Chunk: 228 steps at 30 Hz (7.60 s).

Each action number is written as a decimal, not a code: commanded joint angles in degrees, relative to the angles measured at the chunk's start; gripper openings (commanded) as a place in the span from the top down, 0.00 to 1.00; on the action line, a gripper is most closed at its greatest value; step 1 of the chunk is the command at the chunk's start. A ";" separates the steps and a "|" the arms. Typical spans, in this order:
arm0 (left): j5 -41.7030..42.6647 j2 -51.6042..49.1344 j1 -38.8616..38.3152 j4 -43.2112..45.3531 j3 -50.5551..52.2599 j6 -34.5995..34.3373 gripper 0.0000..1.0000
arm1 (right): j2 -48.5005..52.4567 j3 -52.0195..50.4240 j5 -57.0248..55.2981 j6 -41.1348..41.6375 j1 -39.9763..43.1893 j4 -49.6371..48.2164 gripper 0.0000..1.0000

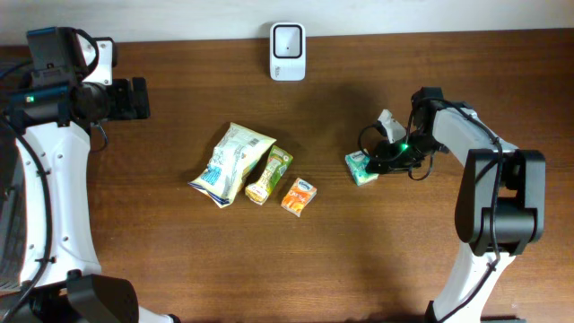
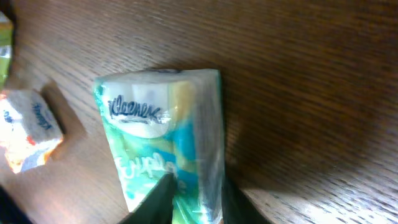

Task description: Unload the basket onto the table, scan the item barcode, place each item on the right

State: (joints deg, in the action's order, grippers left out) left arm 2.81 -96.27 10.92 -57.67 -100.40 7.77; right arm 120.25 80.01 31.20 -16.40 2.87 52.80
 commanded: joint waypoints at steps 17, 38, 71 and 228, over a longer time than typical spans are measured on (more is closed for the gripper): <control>0.61 -0.48 0.24 0.04 -0.15 0.92 0.01 | -6.64 2.54 47.28 -4.42 6.19 11.47 0.96; 0.61 -0.48 0.24 -0.07 -0.15 0.92 0.01 | -21.33 10.32 57.72 -1.31 8.57 22.03 0.96; 0.61 -0.48 0.24 -0.09 -0.15 0.92 0.01 | 6.73 45.81 -60.19 10.97 -28.41 -8.04 0.96; 0.61 -0.48 0.24 -0.09 -0.15 0.92 0.01 | 3.04 3.19 4.57 18.36 -16.74 -6.14 0.67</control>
State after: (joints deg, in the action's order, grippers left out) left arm 2.81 -96.29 10.92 -57.82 -100.40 7.77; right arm 122.15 82.85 35.07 2.59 -13.04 47.29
